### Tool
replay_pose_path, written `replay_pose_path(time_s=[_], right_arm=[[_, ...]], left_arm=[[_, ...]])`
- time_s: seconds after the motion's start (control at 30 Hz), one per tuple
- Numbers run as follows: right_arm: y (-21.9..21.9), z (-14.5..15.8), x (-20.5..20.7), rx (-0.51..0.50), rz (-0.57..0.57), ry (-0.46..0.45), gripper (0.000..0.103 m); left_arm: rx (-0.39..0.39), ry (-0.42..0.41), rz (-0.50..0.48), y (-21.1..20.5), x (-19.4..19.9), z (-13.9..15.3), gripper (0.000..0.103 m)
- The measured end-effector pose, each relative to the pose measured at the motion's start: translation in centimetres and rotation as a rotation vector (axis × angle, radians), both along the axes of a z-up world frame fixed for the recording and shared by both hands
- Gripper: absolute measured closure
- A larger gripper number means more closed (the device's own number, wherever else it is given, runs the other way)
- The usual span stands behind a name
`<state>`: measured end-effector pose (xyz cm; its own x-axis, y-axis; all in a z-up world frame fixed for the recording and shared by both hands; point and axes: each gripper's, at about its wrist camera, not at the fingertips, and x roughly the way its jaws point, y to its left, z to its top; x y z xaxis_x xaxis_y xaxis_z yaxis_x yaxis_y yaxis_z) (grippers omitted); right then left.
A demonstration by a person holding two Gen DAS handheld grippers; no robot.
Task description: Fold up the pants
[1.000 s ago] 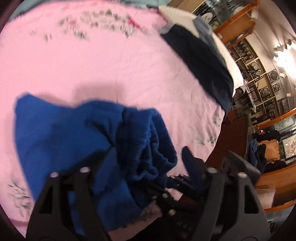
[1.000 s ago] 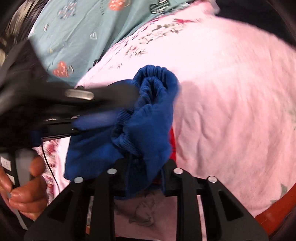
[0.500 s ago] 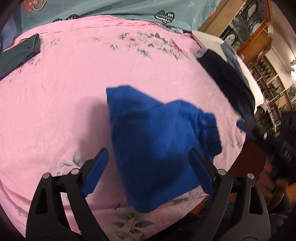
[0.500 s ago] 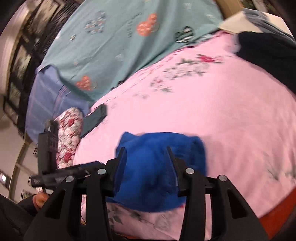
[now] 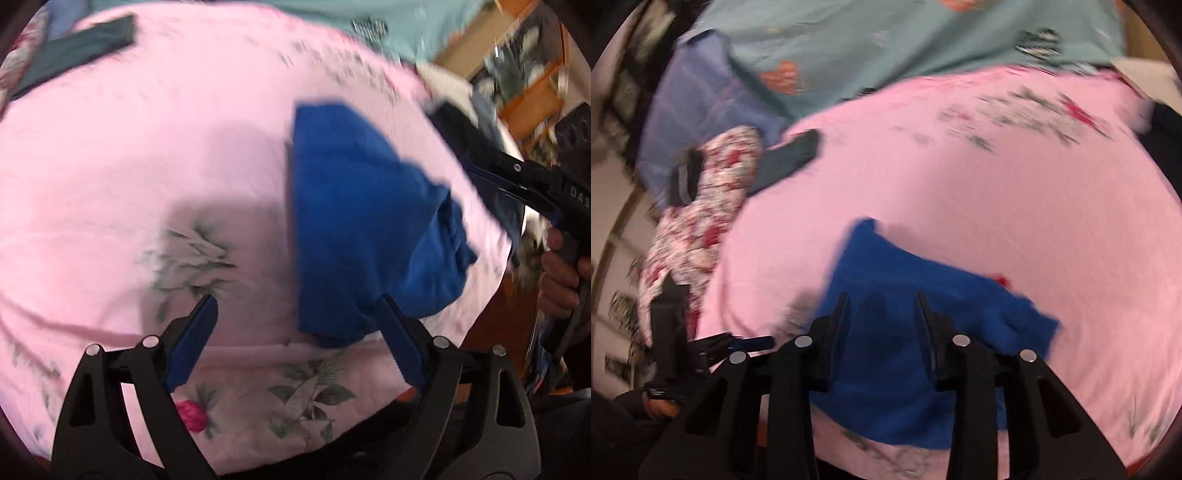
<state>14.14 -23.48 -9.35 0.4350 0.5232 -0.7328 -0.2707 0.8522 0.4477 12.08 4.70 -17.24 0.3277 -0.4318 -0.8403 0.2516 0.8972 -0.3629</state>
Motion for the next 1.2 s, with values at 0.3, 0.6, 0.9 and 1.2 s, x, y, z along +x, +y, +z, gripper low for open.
replay_pose_path(time_s=[0.3,0.6,0.9,1.2], right_arm=[[7.6,-5.3,10.5,0.08,0.377,0.172,0.074],[2.2,-11.6,15.1,0.21,0.275,0.337,0.093],[-6.6,-3.2,8.9,0.448,0.415,0.232,0.089],[-11.0,-10.8,2.1,0.25,0.366,0.357,0.093]], left_arm=[[0.085,0.023,0.237,-1.4,0.0,-2.2,0.019],[0.174,0.021,0.431,-2.3,-3.2,-1.7,0.021],[0.154,-0.168,0.289,-8.6,-3.3,5.1,0.018],[0.362,-0.035,0.05,-17.2,-2.8,-2.8,0.015]])
